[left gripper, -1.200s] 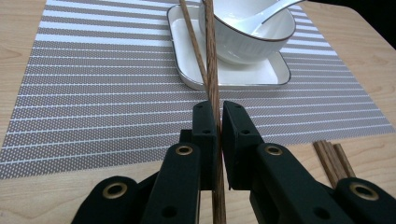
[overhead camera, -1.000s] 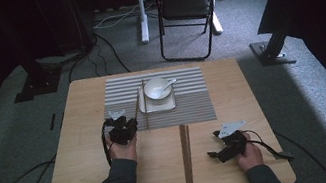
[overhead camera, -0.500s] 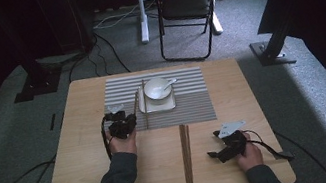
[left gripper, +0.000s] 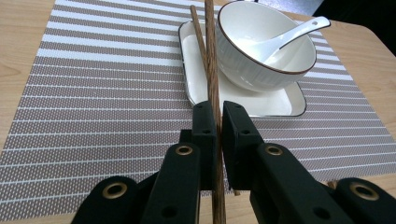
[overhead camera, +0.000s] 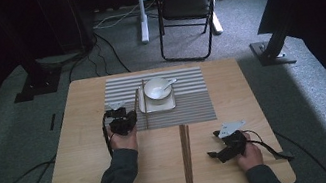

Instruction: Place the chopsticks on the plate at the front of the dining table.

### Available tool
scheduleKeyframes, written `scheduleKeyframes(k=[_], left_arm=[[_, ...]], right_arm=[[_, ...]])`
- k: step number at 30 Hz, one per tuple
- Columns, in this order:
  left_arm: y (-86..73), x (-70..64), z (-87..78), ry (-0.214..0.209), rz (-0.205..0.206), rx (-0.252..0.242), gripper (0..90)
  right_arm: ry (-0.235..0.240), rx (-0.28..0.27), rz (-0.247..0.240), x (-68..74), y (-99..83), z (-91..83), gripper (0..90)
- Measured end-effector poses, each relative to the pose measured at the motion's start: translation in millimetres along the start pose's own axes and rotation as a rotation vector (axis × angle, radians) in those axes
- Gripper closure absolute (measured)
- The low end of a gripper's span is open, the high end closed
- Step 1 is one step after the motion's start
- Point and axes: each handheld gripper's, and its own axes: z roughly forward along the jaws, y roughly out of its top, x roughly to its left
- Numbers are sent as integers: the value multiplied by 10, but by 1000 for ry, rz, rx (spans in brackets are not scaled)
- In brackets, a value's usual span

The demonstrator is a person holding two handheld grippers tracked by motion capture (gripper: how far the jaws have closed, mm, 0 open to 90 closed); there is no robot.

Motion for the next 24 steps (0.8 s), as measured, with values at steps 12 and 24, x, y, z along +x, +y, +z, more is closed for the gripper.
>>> scheduleKeyframes(k=[12,24], left_arm=[[99,-40,66,4,6,-4,841],[196,-44,131,17,0,-8,841]], right_arm=[[0,0,0,0,0,0,115],[0,0,0,0,0,0,115]])
